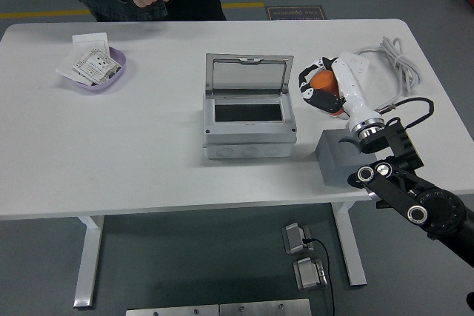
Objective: Pick up the cylinder from the cube,place it in the box,flap close box
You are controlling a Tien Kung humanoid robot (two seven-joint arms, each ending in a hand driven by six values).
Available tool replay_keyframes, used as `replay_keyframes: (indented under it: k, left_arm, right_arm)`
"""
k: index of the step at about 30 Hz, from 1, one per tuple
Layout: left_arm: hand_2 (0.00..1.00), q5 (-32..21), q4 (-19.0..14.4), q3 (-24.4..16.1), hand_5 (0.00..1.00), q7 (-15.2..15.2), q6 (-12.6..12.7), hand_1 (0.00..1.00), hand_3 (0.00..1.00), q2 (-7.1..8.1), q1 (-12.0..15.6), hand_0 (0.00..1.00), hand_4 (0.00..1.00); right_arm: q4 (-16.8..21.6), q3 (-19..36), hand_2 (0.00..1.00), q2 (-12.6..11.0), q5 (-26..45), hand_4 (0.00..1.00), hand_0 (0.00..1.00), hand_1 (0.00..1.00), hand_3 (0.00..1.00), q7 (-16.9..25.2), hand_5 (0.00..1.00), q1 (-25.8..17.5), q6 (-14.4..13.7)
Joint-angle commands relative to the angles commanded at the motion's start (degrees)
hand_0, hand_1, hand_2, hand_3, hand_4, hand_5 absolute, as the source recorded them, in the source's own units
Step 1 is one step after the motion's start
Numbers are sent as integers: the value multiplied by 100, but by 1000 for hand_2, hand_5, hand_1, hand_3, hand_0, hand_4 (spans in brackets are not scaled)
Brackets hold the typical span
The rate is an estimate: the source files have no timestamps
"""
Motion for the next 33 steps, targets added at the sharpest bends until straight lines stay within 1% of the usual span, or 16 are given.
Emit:
replay_keyframes:
  k: [1,2,3,5,7,8,11,15,18,22,28,33]
  left_arm:
    - [603,-40,6,33,121,0,-1,651,627,6,7,628,634]
    - [603,-88,13,72,121,0,-2,652,627,12,15,629,634]
    - [603,-126,18,106,121,0,-3,652,627,17,20,629,634]
    - [603,-259,35,228,121,0,-5,652,627,37,35,629,634]
    - [603,-367,47,329,121,0,-7,652,627,53,43,629,634]
    - [603,-407,51,368,124,-1,-7,652,627,60,44,629,634]
    - [603,-486,53,445,124,-3,-7,652,627,84,38,629,634]
    - [604,-546,52,520,132,-6,-4,653,628,108,22,629,637]
    - [604,-569,48,567,132,-7,-4,653,628,113,2,629,637]
    - [604,-527,36,567,135,-8,-1,653,628,115,-42,629,636]
    - [605,-391,17,484,138,-7,1,653,628,105,-87,630,637]
    - [605,-256,-3,386,139,-6,2,653,628,100,-120,630,636]
  right_arm:
    - [-68,-128,217,56,-160,2,93,166,193,-115,2,116,3]
    - [-139,-276,213,118,-333,2,2,127,188,-242,2,248,8]
    - [-196,-400,213,170,-471,2,2,127,188,-347,2,356,18]
    - [-379,-712,213,366,-770,2,2,127,188,-573,2,628,47]
    - [-546,-999,213,545,-977,2,2,127,188,-674,2,861,53]
    - [-632,-1134,229,633,-1027,2,2,82,222,-701,2,966,54]
    - [-926,-1585,229,918,-1036,2,2,82,222,-765,2,1318,55]
    - [-1242,-2115,225,1213,-883,2,2,79,220,-746,2,1669,-4]
    - [-1460,-2506,225,1358,-668,2,2,79,220,-610,2,1886,-119]
    - [-1873,-3046,224,1480,-186,2,2,80,220,-162,2,2138,-337]
    - [-2415,-3714,222,1513,569,2,2,80,219,497,2,2279,-476]
    - [-2673,-3939,219,1508,1126,2,2,83,223,761,2,2300,-487]
